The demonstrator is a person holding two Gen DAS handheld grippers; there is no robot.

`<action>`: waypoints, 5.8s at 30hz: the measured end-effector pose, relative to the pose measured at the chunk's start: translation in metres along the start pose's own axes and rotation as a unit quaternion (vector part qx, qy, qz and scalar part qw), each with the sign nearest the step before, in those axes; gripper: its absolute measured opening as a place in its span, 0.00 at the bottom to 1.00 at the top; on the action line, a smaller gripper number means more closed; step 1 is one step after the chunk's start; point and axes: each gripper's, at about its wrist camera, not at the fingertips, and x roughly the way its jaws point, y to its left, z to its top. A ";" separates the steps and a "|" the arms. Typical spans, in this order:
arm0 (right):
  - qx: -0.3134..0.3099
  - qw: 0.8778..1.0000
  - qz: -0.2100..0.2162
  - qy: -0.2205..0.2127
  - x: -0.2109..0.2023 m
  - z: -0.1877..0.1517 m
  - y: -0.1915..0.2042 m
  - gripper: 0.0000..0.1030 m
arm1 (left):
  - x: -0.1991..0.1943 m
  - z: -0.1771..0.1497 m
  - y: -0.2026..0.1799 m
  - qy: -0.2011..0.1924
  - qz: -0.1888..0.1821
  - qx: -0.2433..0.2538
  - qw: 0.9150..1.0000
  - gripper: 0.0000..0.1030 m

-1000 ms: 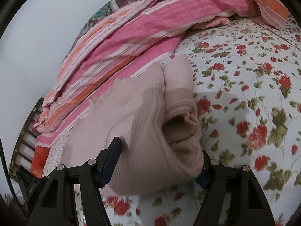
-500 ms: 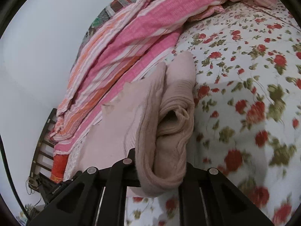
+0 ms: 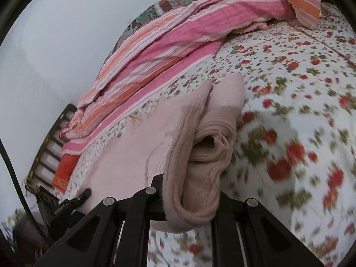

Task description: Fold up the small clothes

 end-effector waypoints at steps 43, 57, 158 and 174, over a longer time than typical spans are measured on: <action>-0.144 0.974 -0.176 -0.001 0.059 0.055 0.026 0.21 | 0.059 0.067 -0.012 0.026 0.080 0.114 0.990 0.10; -0.209 0.968 -0.112 0.076 0.140 0.025 0.133 0.42 | 0.028 0.070 -0.001 0.029 0.054 0.143 0.988 0.34; -0.036 0.995 -0.032 -0.087 -0.110 -0.014 -0.066 0.47 | 0.081 -0.052 -0.251 0.071 -0.059 0.278 0.956 0.65; 0.010 0.999 -0.031 0.021 0.020 0.054 -0.012 0.36 | 0.066 0.002 -0.117 0.061 0.033 0.169 0.983 0.65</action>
